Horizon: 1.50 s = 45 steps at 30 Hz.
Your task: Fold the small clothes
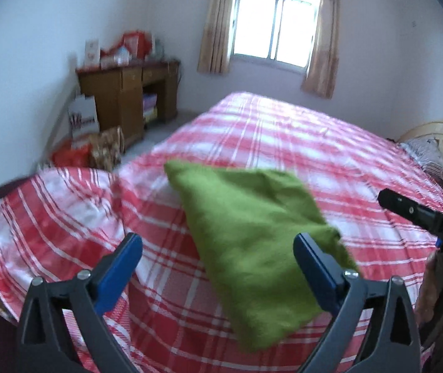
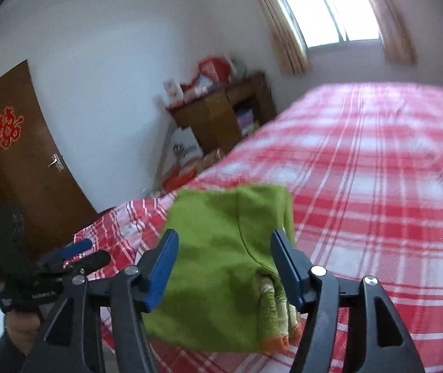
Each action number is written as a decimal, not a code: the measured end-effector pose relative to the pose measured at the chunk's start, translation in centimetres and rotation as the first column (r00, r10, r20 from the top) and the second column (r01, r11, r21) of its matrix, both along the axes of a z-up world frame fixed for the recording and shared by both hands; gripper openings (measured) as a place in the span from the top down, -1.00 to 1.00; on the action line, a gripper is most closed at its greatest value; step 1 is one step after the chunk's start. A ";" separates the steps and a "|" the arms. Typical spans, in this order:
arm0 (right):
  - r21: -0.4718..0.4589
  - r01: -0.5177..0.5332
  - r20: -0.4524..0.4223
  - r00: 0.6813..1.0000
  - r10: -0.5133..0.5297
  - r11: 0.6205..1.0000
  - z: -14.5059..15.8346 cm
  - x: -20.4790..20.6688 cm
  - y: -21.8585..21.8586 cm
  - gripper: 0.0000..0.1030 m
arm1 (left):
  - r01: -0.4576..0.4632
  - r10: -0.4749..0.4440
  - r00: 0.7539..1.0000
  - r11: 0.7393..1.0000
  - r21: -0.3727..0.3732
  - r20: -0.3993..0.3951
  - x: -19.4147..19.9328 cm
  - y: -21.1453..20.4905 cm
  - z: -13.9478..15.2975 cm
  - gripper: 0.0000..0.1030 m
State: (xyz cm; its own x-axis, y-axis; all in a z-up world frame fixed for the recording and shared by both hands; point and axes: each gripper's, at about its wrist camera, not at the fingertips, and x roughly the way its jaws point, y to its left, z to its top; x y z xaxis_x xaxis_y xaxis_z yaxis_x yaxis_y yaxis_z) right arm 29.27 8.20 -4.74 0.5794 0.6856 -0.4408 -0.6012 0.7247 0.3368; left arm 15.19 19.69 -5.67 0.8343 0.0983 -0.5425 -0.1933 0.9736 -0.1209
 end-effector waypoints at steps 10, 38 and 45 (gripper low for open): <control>-0.003 0.026 0.085 0.996 -0.026 1.000 3.4 -3.8 -0.2 -0.23 | 0.030 -0.030 0.995 1.000 0.001 0.097 -1.9 -0.2 3.3 -0.94; -0.008 0.031 0.062 0.998 -0.030 0.999 3.1 -4.5 -0.5 -0.24 | 0.031 -0.030 0.995 1.000 0.000 0.099 -2.0 -0.8 3.1 -1.00; -0.003 0.039 0.053 0.998 -0.039 0.999 2.9 -4.6 -0.7 -0.24 | 0.036 -0.036 0.995 0.999 0.003 0.094 -1.9 -1.0 3.0 -1.00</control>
